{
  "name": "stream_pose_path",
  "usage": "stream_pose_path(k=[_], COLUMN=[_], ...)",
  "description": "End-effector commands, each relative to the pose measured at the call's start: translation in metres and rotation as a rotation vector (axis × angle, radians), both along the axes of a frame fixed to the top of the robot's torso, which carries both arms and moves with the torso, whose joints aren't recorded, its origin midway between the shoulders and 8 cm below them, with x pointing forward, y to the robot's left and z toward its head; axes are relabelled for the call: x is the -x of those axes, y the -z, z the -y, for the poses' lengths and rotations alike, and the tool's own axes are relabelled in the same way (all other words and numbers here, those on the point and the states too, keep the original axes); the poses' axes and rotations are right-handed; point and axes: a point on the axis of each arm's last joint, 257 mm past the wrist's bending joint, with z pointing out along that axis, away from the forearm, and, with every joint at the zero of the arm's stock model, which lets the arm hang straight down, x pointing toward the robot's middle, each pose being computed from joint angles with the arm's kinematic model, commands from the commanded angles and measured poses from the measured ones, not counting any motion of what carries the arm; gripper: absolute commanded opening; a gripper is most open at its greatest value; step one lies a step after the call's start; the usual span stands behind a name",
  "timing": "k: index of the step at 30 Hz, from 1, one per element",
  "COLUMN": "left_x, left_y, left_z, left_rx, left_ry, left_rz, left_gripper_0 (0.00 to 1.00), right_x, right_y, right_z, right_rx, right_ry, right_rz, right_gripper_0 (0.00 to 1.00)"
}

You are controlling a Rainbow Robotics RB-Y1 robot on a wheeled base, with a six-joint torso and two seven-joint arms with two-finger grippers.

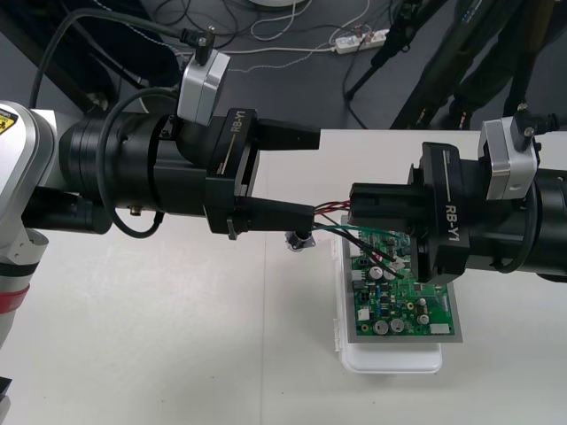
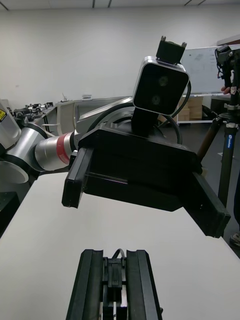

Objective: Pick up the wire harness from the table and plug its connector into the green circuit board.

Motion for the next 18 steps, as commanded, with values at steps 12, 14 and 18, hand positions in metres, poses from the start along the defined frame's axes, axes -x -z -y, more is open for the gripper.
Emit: stream_pose_path(k=[12,14,18], left_x=[0.035,0.035,0.034], left_y=[0.011,0.012,0.014], left_z=[0.017,0.019,0.021], left_rx=[-0.049,-0.048,-0.050], left_ry=[0.134,0.131,0.129], left_rz=[0.152,0.164,0.190], left_gripper_0=[1.00,1.00,1.00], right_x=[0.014,0.015,0.016], right_y=[-0.010,-0.011,-0.011], right_z=[-0.015,-0.015,-0.016], right_rx=[-0.065,-0.069,-0.072], right_ry=[-0.024,-0.026,-0.029], right_rz=[0.049,0.045,0.042], right_gripper_0=[0.00,0.00,0.00])
